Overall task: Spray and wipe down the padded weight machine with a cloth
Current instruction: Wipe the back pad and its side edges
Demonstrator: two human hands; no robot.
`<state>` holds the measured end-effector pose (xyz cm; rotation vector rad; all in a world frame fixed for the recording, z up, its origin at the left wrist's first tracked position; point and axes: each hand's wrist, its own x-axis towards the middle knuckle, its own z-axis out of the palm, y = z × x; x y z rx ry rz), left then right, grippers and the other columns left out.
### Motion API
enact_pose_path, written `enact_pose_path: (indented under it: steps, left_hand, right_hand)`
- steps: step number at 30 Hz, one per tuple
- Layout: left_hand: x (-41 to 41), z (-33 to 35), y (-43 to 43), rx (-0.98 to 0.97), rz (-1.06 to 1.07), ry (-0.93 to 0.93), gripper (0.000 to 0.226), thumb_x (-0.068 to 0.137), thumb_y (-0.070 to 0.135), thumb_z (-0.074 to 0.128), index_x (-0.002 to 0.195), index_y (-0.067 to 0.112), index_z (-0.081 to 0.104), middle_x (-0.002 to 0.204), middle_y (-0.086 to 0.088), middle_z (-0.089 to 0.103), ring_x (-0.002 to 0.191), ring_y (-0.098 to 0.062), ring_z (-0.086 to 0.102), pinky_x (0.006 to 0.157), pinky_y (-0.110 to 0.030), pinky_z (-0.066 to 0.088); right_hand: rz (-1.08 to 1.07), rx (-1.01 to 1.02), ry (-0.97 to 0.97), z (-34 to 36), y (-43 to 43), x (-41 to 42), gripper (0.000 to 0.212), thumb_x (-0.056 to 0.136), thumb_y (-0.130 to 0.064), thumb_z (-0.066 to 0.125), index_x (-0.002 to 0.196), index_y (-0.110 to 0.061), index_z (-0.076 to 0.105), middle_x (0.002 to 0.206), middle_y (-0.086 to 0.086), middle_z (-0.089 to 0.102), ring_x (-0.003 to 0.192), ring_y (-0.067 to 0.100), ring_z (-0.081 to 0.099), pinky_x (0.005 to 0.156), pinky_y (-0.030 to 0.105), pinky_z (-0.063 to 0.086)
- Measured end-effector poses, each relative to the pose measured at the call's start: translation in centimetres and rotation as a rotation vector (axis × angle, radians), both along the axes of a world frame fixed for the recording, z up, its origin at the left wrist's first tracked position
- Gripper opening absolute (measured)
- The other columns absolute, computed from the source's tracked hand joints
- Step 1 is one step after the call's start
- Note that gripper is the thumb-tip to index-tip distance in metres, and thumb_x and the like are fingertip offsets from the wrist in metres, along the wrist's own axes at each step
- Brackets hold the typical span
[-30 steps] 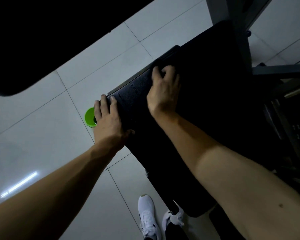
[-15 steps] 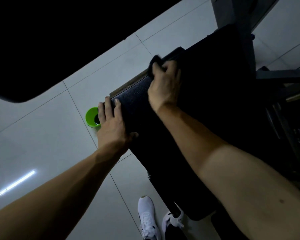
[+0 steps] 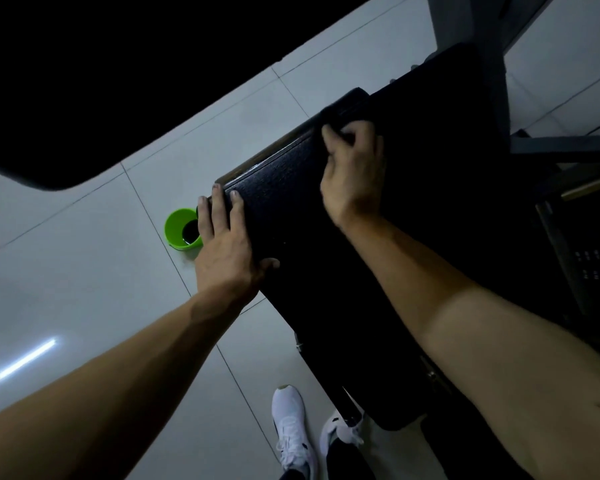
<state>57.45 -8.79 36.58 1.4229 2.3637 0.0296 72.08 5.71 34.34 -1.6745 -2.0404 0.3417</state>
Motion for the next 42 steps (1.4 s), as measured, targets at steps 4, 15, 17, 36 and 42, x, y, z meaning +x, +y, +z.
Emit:
enact_pose_path:
  steps: [4, 15, 17, 36, 42]
  left_hand:
    - [-0.1, -0.3, -0.2, 0.037, 0.002, -0.012, 0.126, 0.076, 0.036, 0.088, 0.163, 0.022, -0.002, 0.169, 0.005, -0.023, 0.155, -0.023, -0.02, 0.118, -0.047, 0.032]
    - [-0.6, -1.8, -3.0, 0.214, 0.37, -0.27, 0.122, 0.056, 0.052, 0.096, 0.149, 0.025, 0.023, 0.16, 0.001, 0.035, 0.144, -0.024, 0.04, 0.101, -0.045, 0.047]
    - [-0.9, -2.5, -3.7, 0.199, 0.409, -0.402, 0.097, 0.058, 0.05, 0.094, 0.137, 0.031, 0.041, 0.139, 0.011, 0.058, 0.124, -0.019, 0.058, 0.092, -0.037, 0.049]
    - [-2.1, -2.0, -5.7, 0.084, 0.53, -0.895, 0.051, 0.087, 0.004, 0.075, 0.13, 0.023, 0.054, 0.134, -0.001, 0.064, 0.098, -0.027, 0.072, 0.083, -0.05, 0.062]
    - [-2.4, -0.5, -5.4, 0.1, 0.771, -1.129, 0.034, 0.108, 0.012, 0.044, 0.132, 0.032, 0.058, 0.122, 0.006, 0.071, 0.1, -0.029, 0.075, 0.091, -0.04, 0.059]
  right_hand:
    - [0.423, -0.012, -0.003, -2.2, -10.7, 0.7, 0.052, 0.084, -0.012, 0.053, 0.132, -0.023, 0.068, 0.122, 0.009, 0.058, 0.099, 0.034, 0.053, 0.078, 0.044, 0.046]
    - [-0.117, 0.007, 0.101, -0.8, -3.1, -1.1, 0.05, 0.084, -0.004, 0.062, 0.131, -0.018, 0.068, 0.125, 0.011, 0.056, 0.109, 0.034, 0.055, 0.094, 0.048, 0.052]
    - [-0.055, -0.031, 0.117, -0.3, -4.8, -4.8, 0.049, 0.081, -0.004, 0.06, 0.125, -0.023, 0.071, 0.123, 0.008, 0.056, 0.107, 0.033, 0.053, 0.093, 0.047, 0.049]
    - [1.037, 0.026, -0.12, -0.3, -9.4, -4.6, 0.043, 0.086, -0.019, 0.048, 0.12, -0.021, 0.075, 0.12, 0.011, 0.062, 0.101, 0.035, 0.055, 0.074, 0.041, 0.041]
    - [0.32, -0.011, 0.071, 1.1, -2.6, -7.1, 0.045, 0.084, 0.0, 0.061, 0.117, -0.025, 0.077, 0.117, 0.01, 0.061, 0.102, 0.037, 0.055, 0.088, 0.049, 0.051]
